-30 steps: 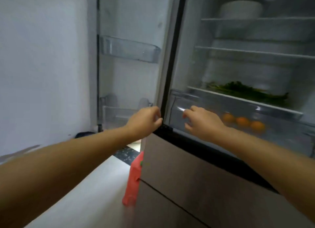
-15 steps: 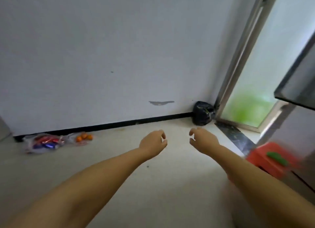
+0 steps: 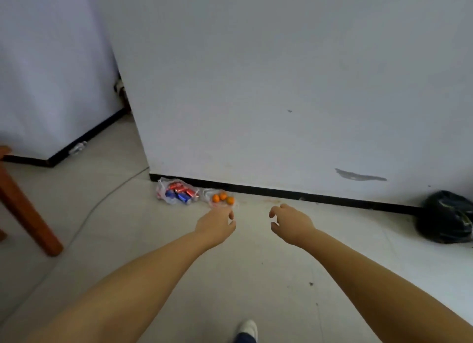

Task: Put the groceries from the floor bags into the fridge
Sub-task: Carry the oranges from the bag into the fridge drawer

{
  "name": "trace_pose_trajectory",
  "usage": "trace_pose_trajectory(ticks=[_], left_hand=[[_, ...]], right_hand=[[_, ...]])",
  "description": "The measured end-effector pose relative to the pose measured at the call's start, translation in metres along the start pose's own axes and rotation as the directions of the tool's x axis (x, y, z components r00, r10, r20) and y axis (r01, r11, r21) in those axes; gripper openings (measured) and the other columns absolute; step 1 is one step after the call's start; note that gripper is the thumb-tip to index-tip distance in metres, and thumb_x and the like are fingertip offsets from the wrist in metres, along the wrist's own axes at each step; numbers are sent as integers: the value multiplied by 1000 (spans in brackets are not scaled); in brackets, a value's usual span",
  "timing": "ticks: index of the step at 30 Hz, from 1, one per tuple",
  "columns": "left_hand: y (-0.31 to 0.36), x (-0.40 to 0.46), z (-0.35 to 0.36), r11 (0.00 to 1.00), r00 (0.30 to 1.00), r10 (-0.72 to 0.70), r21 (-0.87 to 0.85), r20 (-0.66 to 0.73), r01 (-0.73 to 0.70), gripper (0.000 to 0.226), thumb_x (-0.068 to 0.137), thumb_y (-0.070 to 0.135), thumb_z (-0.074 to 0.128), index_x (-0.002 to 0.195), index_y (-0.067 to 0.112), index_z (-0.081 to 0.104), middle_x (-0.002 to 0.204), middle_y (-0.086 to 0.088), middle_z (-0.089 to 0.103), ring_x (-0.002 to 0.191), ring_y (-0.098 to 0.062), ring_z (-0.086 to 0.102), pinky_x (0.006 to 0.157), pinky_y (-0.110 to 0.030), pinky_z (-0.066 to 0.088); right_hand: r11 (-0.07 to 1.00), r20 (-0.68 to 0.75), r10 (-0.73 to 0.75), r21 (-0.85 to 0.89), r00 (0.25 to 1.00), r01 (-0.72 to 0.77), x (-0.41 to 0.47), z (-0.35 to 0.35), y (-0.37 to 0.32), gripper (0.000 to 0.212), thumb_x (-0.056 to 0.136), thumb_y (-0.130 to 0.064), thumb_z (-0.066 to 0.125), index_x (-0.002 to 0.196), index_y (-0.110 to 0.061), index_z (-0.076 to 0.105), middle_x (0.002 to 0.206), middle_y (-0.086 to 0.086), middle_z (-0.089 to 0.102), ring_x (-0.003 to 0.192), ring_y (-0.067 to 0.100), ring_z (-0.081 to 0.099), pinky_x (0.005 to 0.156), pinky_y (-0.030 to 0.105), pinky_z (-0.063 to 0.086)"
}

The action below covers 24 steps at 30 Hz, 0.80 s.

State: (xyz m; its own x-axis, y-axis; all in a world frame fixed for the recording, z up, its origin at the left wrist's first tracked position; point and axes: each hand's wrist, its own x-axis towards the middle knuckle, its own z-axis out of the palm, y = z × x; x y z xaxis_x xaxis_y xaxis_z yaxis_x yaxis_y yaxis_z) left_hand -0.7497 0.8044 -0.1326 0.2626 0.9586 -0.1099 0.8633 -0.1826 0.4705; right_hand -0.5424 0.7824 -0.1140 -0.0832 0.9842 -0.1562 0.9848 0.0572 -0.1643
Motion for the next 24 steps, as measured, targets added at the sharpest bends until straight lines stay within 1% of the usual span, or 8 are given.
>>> trace_pose_trajectory(ticks=[6,10,13,16,18,20,22,24], left_hand=[[-36,103,-22,997,997,-75,2,29,75,21,90,27,52,107,14,56,110,-7,60,99,-26,59,83,-36,47],[-72,168,-44,988,988,-153,10,31,153,21,91,26,51,107,14,56,107,-8,61,97,-24,59,80,-33,45],[-101,208,-55,979,979,-202,-10,30,203,20,90,25,54,106,13,57,106,-7,59,95,-23,59,82,-35,47],[-133,253,-60,971,969,-238,-17,64,240,18,90,25,53,103,13,56,95,-2,55,93,-24,61,83,-36,49],[-153,290,-61,969,966,-245,-8,88,246,18,90,26,52,104,15,57,91,-1,58,91,-23,62,82,-36,49],[-173,335,-61,973,966,-230,11,115,230,20,90,26,51,106,15,57,98,-3,64,92,-22,62,81,-34,48],[-191,381,-62,980,969,-200,15,142,200,20,91,25,51,107,14,57,102,-5,64,94,-22,61,82,-34,48],[-212,425,-67,987,971,-160,25,180,158,19,92,25,50,107,14,57,98,-4,61,90,-20,60,81,-33,48]], right_hand=[[998,101,-60,2,993,60,133,13,0,34,94,-32,48,126,-21,51,125,2,52,107,22,57,87,35,49],[996,171,-82,-3,982,84,219,11,1,33,94,-31,48,126,-21,51,124,3,53,107,22,56,88,33,47],[995,207,-92,-25,974,99,272,9,-4,33,94,-30,47,125,-21,51,124,3,54,108,22,56,86,33,47],[994,237,-90,-43,967,103,327,14,-11,33,94,-31,47,126,-22,51,126,2,53,109,22,56,83,32,44],[995,265,-83,-40,961,96,363,21,-16,33,94,-30,46,126,-22,50,126,2,53,109,21,57,80,30,43],[996,280,-61,-39,958,75,405,29,-19,33,94,-28,46,127,-21,50,127,2,54,110,21,56,80,30,44],[999,287,-31,-16,957,38,450,35,-20,34,94,-28,46,126,-20,51,127,3,55,111,21,55,85,32,46],[1000,302,18,18,953,-24,496,41,-22,34,94,-27,46,127,-20,51,129,3,55,113,21,55,90,32,45]])
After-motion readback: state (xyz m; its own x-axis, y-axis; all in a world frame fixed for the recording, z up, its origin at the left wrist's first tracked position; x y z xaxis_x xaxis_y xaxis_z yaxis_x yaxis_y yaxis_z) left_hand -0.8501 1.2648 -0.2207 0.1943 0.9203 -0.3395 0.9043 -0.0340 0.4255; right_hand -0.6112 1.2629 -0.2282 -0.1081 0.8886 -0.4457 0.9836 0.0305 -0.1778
